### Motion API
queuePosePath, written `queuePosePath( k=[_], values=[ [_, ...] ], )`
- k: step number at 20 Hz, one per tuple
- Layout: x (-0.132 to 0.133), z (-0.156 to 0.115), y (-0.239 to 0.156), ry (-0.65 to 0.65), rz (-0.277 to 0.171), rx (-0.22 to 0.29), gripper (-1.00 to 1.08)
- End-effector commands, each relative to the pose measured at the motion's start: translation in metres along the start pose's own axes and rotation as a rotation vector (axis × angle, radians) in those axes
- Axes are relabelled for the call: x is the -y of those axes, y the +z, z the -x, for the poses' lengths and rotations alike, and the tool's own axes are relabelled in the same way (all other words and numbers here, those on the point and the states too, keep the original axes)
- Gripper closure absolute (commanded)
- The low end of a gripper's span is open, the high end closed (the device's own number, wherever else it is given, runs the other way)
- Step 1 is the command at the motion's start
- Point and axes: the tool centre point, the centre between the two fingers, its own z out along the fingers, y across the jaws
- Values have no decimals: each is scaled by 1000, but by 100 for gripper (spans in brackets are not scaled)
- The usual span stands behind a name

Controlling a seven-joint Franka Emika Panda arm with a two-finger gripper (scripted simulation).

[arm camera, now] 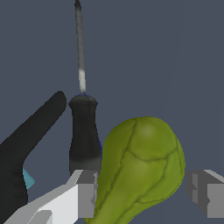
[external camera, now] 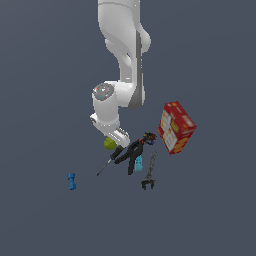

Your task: Pick up a designated object from a clutter of objects.

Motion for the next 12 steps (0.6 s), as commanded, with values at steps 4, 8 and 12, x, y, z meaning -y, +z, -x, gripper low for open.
queuePosePath(
  k=[4, 8, 12],
  values=[
    [0, 0, 1, 0, 0, -1, 108],
    [0, 0, 1, 0, 0, -1, 108],
    [0, -1, -1, 1, -2, -2, 108]
  ],
)
